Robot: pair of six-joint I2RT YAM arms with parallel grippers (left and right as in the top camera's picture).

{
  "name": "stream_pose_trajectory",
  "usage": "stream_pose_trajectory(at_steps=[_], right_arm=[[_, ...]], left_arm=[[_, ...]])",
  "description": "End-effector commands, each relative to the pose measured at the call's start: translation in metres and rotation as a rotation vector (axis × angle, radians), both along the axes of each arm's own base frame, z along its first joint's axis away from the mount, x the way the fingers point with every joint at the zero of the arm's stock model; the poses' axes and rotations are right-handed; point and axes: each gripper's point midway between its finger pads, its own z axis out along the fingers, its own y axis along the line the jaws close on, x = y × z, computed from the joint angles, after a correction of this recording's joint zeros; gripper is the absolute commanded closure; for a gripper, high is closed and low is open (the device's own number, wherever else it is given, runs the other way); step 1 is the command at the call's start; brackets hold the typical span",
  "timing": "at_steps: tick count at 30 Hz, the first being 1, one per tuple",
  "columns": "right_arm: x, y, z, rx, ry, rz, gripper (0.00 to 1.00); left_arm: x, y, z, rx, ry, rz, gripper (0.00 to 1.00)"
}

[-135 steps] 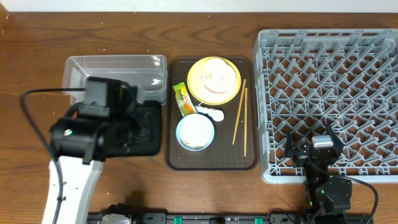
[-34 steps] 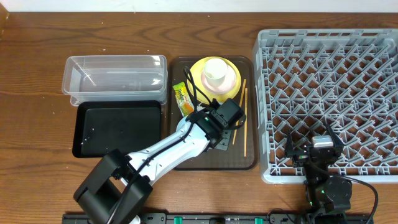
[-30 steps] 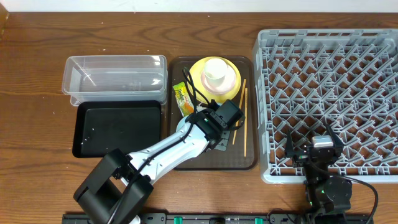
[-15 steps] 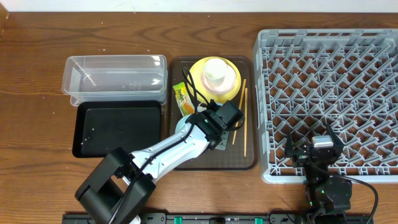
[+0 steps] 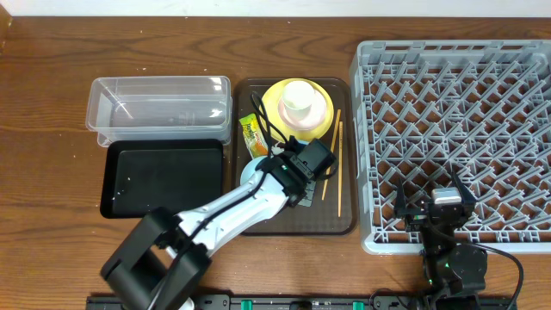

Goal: Sort waste into correct bins and load items into the dishwasher rack
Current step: 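Grasp the rim of the light-blue bowl with the left gripper, then carry the bowl left and tip rice onto the black tray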

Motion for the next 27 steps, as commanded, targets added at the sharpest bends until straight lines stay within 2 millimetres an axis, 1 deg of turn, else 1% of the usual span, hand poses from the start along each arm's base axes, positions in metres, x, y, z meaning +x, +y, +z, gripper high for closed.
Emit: stream_pose_trajectory(at_steps=[1, 4, 5, 8, 11, 14, 16, 18, 27], right_arm=[[0.000, 0.000, 0.000, -0.004, -0.002, 0.003, 0.01], [0.000, 0.000, 0.000, -0.004, -0.002, 0.003, 0.01], [0.000, 0.000, 0.000, -0.004, -0.002, 0.003, 0.01], [0.000, 0.000, 0.000, -0.004, -0.002, 0.003, 0.01], [0.000, 0.000, 0.000, -0.004, -0.002, 0.003, 0.01], [0.000, 0.000, 0.000, -0.004, -0.002, 0.003, 0.01], [0.000, 0.000, 0.000, -0.004, -0.002, 0.003, 0.01], [0.000, 0.000, 0.000, -0.004, -0.002, 0.003, 0.01], [0.000, 0.000, 0.000, -0.004, -0.002, 0.003, 0.01]], left_arm=[[0.009, 0.000, 0.039, -0.065, -0.080, 0.014, 0.94], [0.013, 0.013, 0.065, -0.102, -0.120, 0.044, 0.94], [0.013, 0.022, 0.076, -0.111, -0.135, 0.055, 0.94], [0.015, 0.045, 0.101, -0.126, -0.173, 0.086, 0.94], [0.017, 0.079, 0.125, -0.141, -0.213, 0.157, 0.94], [0.019, 0.116, 0.142, -0.138, -0.244, 0.246, 0.94], [0.019, 0.143, 0.147, -0.131, -0.250, 0.319, 0.94], [0.018, 0.161, 0.149, -0.146, -0.233, 0.350, 0.94], [0.029, 0.198, 0.139, -0.417, -0.097, 0.383, 0.94]])
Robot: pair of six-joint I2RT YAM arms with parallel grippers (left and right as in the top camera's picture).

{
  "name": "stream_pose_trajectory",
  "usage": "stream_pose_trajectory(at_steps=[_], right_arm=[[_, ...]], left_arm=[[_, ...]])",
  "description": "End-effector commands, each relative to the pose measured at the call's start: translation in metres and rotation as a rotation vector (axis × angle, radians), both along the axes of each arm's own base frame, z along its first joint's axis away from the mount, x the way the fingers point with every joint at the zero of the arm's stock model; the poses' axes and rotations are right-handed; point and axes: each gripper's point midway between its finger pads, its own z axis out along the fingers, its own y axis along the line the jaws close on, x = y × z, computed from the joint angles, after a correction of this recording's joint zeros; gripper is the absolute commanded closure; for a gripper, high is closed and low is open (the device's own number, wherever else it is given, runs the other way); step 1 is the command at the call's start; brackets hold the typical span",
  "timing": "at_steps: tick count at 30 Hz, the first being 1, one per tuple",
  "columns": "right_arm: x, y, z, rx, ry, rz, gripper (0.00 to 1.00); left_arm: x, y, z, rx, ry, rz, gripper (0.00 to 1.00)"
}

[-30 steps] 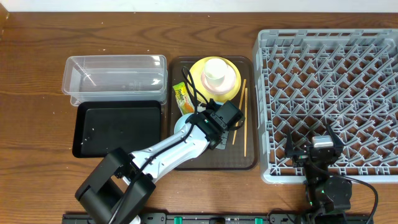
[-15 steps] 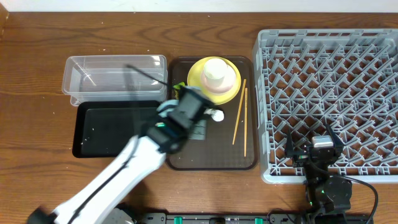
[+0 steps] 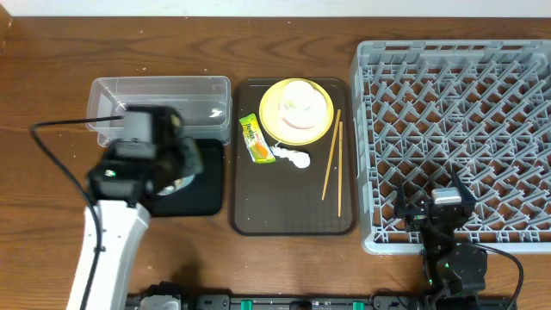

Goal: Sort waste into correct bins and load items into the dishwasher rack
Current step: 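Carry the bowl left and tip rice onto the black tray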

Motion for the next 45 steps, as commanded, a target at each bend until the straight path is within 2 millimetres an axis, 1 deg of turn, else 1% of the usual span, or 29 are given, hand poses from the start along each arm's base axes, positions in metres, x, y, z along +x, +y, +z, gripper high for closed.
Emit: stream_pose_trajectory(at_steps=[1, 7, 10, 14, 17, 22, 26, 28, 32, 35, 39, 45], right_arm=[[0.000, 0.000, 0.000, -0.004, -0.002, 0.003, 0.01], [0.000, 0.000, 0.000, -0.004, -0.002, 0.003, 0.01], [0.000, 0.000, 0.000, -0.004, -0.002, 0.003, 0.01], [0.000, 0.000, 0.000, -0.004, -0.002, 0.003, 0.01], [0.000, 0.000, 0.000, -0.004, -0.002, 0.003, 0.01], [0.000, 0.000, 0.000, -0.004, -0.002, 0.003, 0.01], [0.000, 0.000, 0.000, -0.004, -0.002, 0.003, 0.01], [0.000, 0.000, 0.000, -0.004, -0.002, 0.003, 0.01], [0.000, 0.000, 0.000, -0.004, -0.001, 0.003, 0.01], [0.000, 0.000, 0.000, -0.004, -0.002, 0.003, 0.01], [0.000, 0.000, 0.000, -0.004, -0.002, 0.003, 0.01], [0.000, 0.000, 0.000, -0.004, -0.002, 0.003, 0.01]], left_arm=[[0.004, -0.008, 0.005, -0.184, -0.011, -0.107, 0.94], [0.011, 0.004, -0.004, -0.421, -0.006, -0.120, 0.94], [0.016, 0.006, -0.008, -0.530, -0.012, -0.142, 0.94], [0.022, 0.001, 0.000, -0.707, -0.070, -0.205, 0.94], [0.026, 0.003, 0.005, -0.811, -0.111, -0.225, 0.93], [0.028, 0.012, 0.001, -0.898, -0.144, -0.213, 0.93], [0.026, 0.021, 0.011, -0.987, -0.238, -0.217, 0.93], [0.023, 0.030, 0.013, -1.013, -0.275, -0.190, 0.92], [0.018, 0.050, 0.008, -1.034, -0.306, -0.110, 0.92], [0.013, 0.066, 0.010, -1.067, -0.374, -0.065, 0.92], [0.007, 0.083, 0.007, -1.084, -0.423, -0.003, 0.88], [0.005, 0.085, 0.006, -1.090, -0.420, 0.010, 0.87]])
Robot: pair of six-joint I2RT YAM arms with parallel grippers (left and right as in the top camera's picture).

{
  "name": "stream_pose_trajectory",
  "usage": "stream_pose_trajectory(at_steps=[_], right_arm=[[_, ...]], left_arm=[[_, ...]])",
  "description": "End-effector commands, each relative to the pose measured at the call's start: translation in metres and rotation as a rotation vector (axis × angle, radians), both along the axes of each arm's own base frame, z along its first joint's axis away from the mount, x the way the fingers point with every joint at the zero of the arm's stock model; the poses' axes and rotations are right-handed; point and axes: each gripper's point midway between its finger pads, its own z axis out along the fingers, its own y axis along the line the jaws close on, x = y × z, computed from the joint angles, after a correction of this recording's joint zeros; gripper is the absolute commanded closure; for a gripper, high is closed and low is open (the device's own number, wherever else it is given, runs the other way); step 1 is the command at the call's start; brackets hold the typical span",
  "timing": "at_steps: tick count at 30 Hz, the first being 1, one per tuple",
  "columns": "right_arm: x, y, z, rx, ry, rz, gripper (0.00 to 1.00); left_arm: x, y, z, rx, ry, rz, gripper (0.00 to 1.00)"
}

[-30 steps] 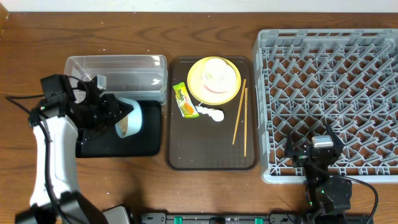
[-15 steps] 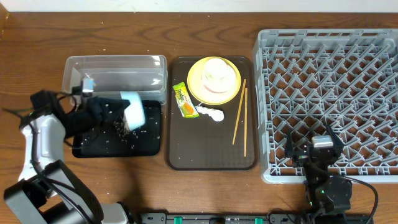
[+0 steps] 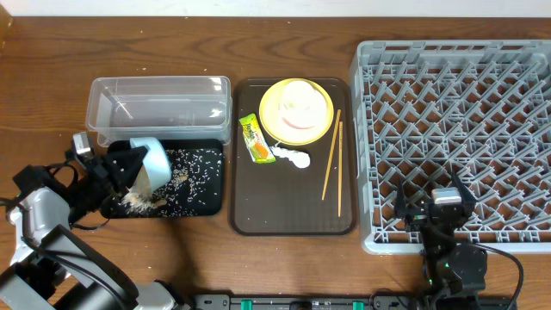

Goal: Sort waste into correct bins and load items into the dishwasher rack
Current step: 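Carry the bowl left and tip rice onto the black tray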

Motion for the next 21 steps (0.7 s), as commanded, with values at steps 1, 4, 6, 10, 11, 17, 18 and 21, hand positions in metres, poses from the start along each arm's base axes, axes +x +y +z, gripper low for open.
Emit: stream_pose_trajectory(at_steps=[1, 4, 6, 10, 11, 17, 18, 21], right_arm=[[-0.0003, 0.0004, -0.0002, -0.004, -0.001, 0.003, 0.01], [-0.0003, 0.0004, 0.0000, -0.004, -0.002, 0.003, 0.01], [-0.0003, 0.0004, 0.0000, -0.004, -0.002, 0.003, 0.01], [-0.0003, 0.0004, 0.0000, -0.004, -0.002, 0.003, 0.01], [-0.0003, 0.0004, 0.0000, -0.004, -0.002, 0.003, 0.01], [-0.0003, 0.0004, 0.0000, -0.004, -0.002, 0.003, 0.01], [-0.0003, 0.0004, 0.0000, -0.004, -0.002, 0.003, 0.01], [-0.0003, 0.0004, 0.0000, -0.004, -0.002, 0.003, 0.01]], left_arm=[[0.0000, -0.0004, 0.0074, -0.028, -0.044, 0.001, 0.88], [0.0000, -0.0003, 0.0074, -0.032, -0.039, 0.001, 0.88], [0.0000, -0.0003, 0.0074, -0.033, -0.039, 0.002, 0.87], [0.0000, -0.0004, 0.0074, -0.033, -0.038, 0.001, 0.91], [0.0000, -0.0004, 0.0074, -0.033, -0.038, 0.001, 0.94], [0.0000, -0.0004, 0.0073, -0.032, -0.039, 0.001, 0.94], [0.0000, -0.0004, 0.0073, -0.032, -0.039, 0.001, 0.94], [0.0000, -0.0004, 0.0073, -0.032, -0.038, 0.001, 0.94]])
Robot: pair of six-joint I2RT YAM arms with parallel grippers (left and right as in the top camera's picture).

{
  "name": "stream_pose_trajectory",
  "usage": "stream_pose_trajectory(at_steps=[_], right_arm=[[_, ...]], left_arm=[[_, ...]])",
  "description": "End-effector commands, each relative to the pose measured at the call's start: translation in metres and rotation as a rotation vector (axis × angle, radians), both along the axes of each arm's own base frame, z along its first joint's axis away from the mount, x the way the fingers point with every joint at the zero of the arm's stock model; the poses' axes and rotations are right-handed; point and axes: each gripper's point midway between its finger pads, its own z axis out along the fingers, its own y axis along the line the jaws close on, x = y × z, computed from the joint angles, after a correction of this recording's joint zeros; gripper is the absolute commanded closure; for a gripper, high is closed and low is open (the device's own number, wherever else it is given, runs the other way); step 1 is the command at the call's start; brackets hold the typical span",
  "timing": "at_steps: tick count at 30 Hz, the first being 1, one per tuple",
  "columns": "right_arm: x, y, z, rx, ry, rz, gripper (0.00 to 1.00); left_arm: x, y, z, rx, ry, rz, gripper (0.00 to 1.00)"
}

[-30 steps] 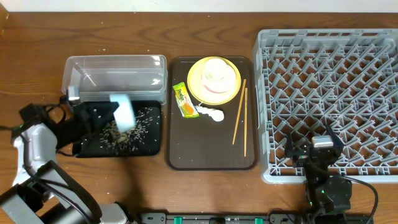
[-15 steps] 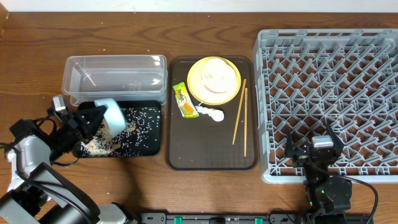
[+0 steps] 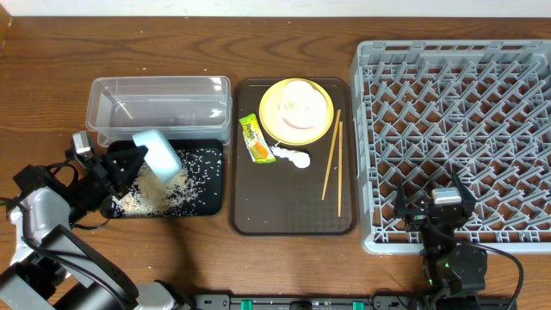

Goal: Sort waste into correct bins and load items into the dishwasher rack
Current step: 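Carry the bowl left and tip rice onto the black tray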

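Note:
My left gripper (image 3: 131, 164) is shut on the rim of a light blue bowl (image 3: 157, 152). The bowl is tipped bottom-up over the left half of the black tray (image 3: 215, 209). Rice and food scraps (image 3: 159, 191) lie scattered in that tray under the bowl. The brown serving tray (image 3: 293, 215) holds a yellow plate (image 3: 269, 112) with a white cup (image 3: 299, 98) on it, a green-orange wrapper (image 3: 253, 139), a white crumpled scrap (image 3: 294, 158) and a pair of chopsticks (image 3: 332, 155). The grey dishwasher rack (image 3: 456, 120) is at the right. My right gripper (image 3: 435, 196) rests open at the rack's front edge.
A clear plastic bin (image 3: 159, 103) stands behind the black tray, touching its far edge. The brown tray sits between the two bins and the rack. The left arm reaches in from the table's lower left corner.
The bowl has tipped further over and sits slightly higher, its bottom now facing up. More food lies in a wider pile in the black tray. The right arm has not moved.
My left gripper was on the brown tray at the bowl beside the wrapper. Then it was over the black tray with the bowl. Then the bowl was tilted with rice scattered in the tray, and now it is upturned over a larger pile.

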Motion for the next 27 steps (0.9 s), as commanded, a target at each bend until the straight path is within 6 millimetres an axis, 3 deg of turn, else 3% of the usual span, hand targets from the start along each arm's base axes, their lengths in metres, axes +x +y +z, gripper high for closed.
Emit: stream_pose_trajectory(at_steps=[1, 6, 13, 27], right_arm=[[0.000, 0.000, 0.000, -0.004, -0.002, 0.003, 0.01], [0.000, 0.000, 0.000, -0.004, -0.002, 0.003, 0.01], [0.000, 0.000, 0.000, -0.004, -0.002, 0.003, 0.01], [0.000, 0.000, 0.000, -0.004, -0.002, 0.003, 0.01]], left_arm=[[0.000, 0.000, 0.004, -0.017, -0.027, 0.001, 0.94], [-0.003, -0.001, 0.004, -0.045, 0.000, 0.007, 0.94], [-0.013, 0.024, 0.005, -0.087, 0.035, 0.108, 0.94], [-0.013, 0.023, 0.006, -0.073, 0.022, 0.102, 0.93]])
